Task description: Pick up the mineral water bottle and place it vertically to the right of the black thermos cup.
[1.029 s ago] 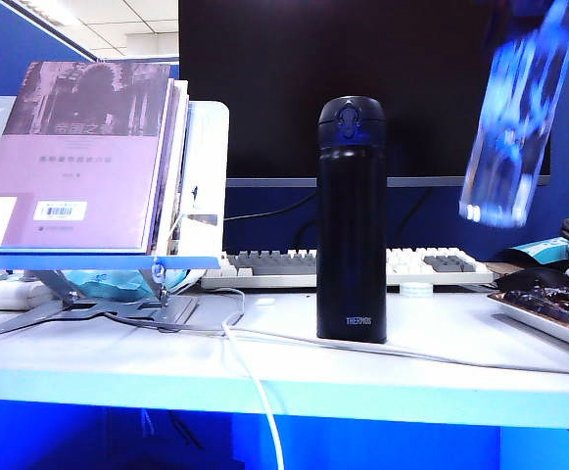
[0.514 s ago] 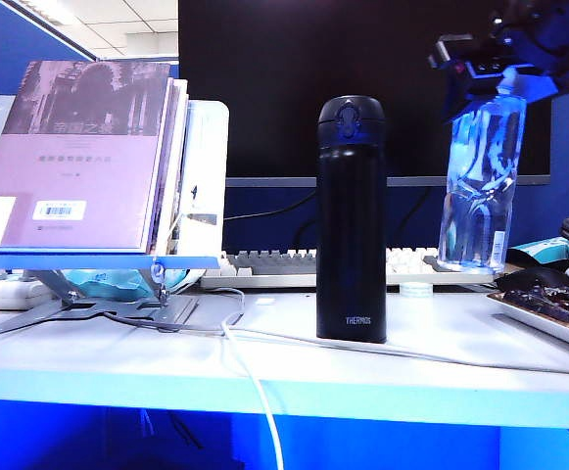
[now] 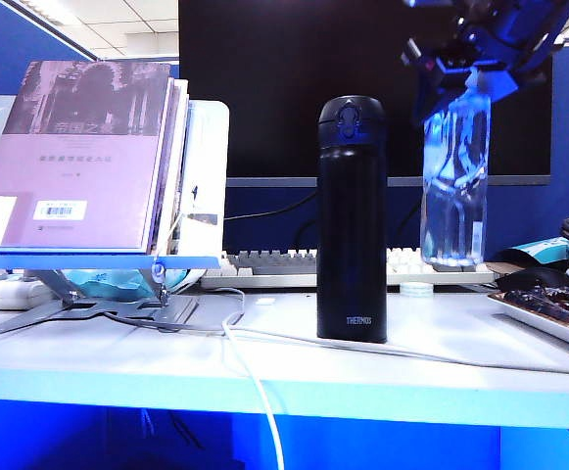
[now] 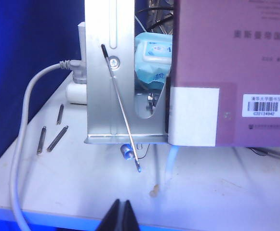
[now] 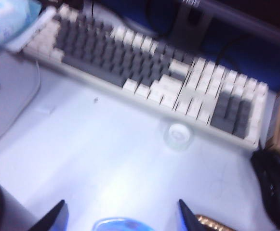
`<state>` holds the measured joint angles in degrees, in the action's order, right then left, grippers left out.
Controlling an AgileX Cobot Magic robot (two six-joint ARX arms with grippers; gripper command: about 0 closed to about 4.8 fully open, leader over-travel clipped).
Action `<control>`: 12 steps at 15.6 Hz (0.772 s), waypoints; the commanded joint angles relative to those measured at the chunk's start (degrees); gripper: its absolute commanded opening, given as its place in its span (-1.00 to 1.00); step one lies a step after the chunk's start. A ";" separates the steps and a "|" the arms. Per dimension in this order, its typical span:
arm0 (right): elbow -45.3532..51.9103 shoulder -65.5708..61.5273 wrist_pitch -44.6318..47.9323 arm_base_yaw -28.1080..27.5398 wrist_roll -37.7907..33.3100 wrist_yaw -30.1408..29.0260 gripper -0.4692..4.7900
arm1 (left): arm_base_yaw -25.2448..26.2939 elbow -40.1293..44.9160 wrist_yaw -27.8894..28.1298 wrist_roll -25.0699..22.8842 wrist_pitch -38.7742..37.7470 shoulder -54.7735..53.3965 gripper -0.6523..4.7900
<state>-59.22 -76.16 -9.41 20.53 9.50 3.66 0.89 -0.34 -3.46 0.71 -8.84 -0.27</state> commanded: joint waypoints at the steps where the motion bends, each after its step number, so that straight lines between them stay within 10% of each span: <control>1: -1.27 -0.09 -0.94 0.04 0.22 -0.55 0.25 | 0.02 0.02 -0.28 -0.24 -0.52 0.17 -0.77; 12: -1.31 -6.27 -1.25 0.02 2.21 -3.23 0.25 | 0.02 0.02 -0.28 -0.24 -0.52 0.17 -0.77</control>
<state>-59.75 -82.74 -13.56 20.51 11.53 1.26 0.89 -0.34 -3.46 0.71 -8.82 -0.27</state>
